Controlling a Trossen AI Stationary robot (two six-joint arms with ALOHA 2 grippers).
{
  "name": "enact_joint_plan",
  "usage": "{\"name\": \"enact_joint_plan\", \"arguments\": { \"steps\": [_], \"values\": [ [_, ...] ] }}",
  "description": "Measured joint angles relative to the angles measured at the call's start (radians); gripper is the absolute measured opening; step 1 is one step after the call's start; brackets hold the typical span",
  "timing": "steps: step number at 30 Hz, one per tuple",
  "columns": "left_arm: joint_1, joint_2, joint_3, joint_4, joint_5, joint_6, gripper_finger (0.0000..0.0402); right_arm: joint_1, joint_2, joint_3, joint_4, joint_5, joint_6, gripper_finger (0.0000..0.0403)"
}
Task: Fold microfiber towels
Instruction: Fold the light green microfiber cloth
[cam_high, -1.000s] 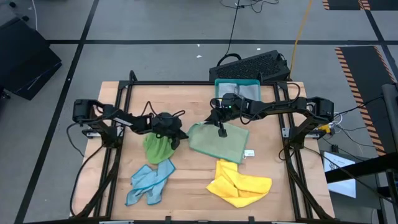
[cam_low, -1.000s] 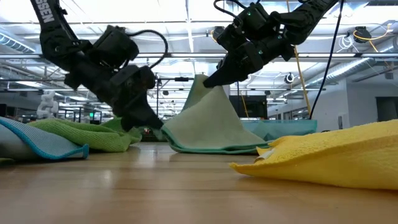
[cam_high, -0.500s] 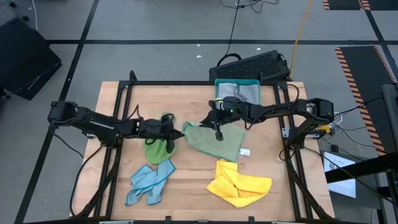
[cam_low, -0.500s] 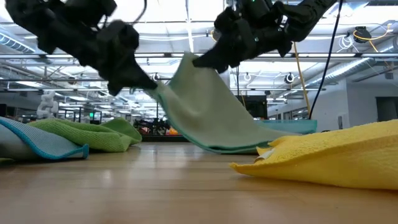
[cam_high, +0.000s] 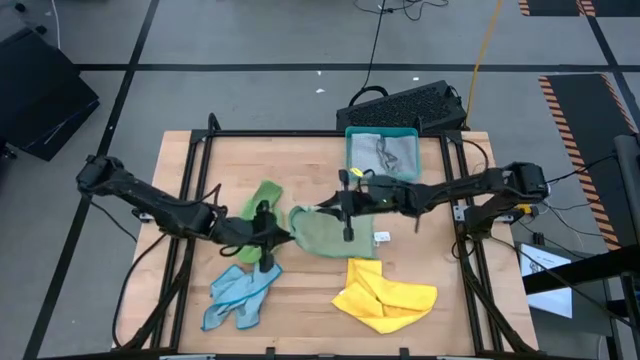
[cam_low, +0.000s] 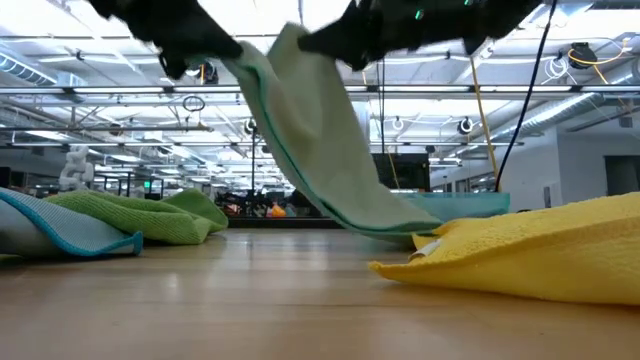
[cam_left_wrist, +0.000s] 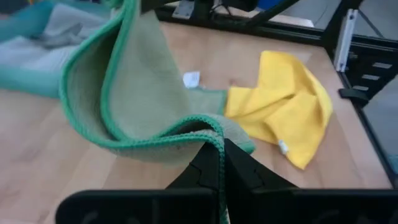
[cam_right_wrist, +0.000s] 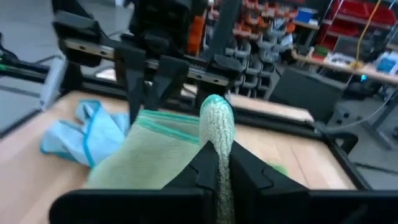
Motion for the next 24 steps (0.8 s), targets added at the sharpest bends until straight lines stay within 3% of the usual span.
{"name": "enact_joint_plan", "arguments": {
  "steps": [7, 15, 19, 24],
  "values": [
    [-0.131, -0.002, 0.135, -0.090, -0.153, -0.012, 0.0004, 0.149, -0.130, 0.000, -0.032, 0.069, 0.146, 0.0015],
    [-0.241, -0.002, 0.243, -0.084, -0.332, 0.174, 0.0004, 0.299, -0.158, 0.000, 0.074, 0.187, 0.116, 0.0015],
    [-0.214, -0.002, 0.250, -0.100, -0.482, 0.234, 0.0004, 0.271, -0.137, 0.000, 0.130, 0.239, 0.051, 0.0015],
    [-0.076, -0.006, 0.250, -0.281, -0.712, 0.186, 0.0003, 0.118, -0.088, 0.000, 0.133, 0.255, 0.032, 0.0015]
  ]
}}
